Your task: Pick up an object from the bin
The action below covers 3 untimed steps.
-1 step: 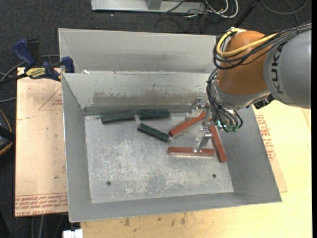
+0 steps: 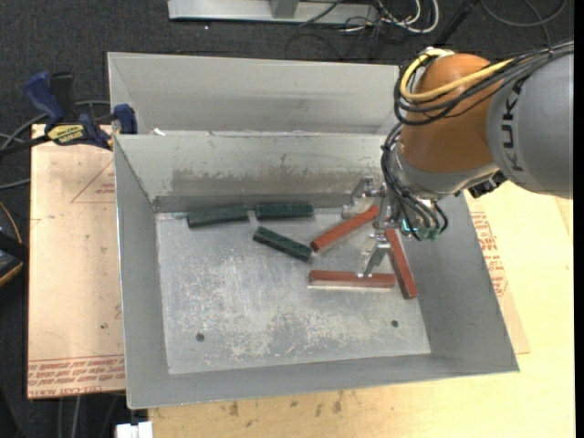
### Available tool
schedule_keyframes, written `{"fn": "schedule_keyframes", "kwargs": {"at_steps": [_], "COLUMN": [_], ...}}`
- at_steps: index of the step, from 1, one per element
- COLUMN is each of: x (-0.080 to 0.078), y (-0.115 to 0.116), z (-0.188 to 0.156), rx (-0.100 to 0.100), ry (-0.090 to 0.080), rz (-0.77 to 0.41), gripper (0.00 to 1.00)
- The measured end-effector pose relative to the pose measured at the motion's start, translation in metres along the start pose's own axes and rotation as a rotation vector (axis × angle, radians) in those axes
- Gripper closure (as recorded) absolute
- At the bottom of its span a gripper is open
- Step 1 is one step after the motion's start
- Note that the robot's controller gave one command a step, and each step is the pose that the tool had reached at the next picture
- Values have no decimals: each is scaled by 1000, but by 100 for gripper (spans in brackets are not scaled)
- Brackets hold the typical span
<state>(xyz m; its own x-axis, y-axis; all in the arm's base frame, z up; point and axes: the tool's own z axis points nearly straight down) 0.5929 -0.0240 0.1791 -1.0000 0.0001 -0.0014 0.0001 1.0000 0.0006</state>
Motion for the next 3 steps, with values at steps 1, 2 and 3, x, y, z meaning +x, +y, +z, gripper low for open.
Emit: {"fn": "schedule_keyframes", "kwargs": {"at_steps": [1, 2, 3], "x": [7, 7, 5], "y": [0, 0, 11], "z": [102, 102, -77], "rx": [-1, -1, 1], "ry": [-6, -6, -11], "rz": [-135, -135, -121], "gripper": [100, 100, 100]}}
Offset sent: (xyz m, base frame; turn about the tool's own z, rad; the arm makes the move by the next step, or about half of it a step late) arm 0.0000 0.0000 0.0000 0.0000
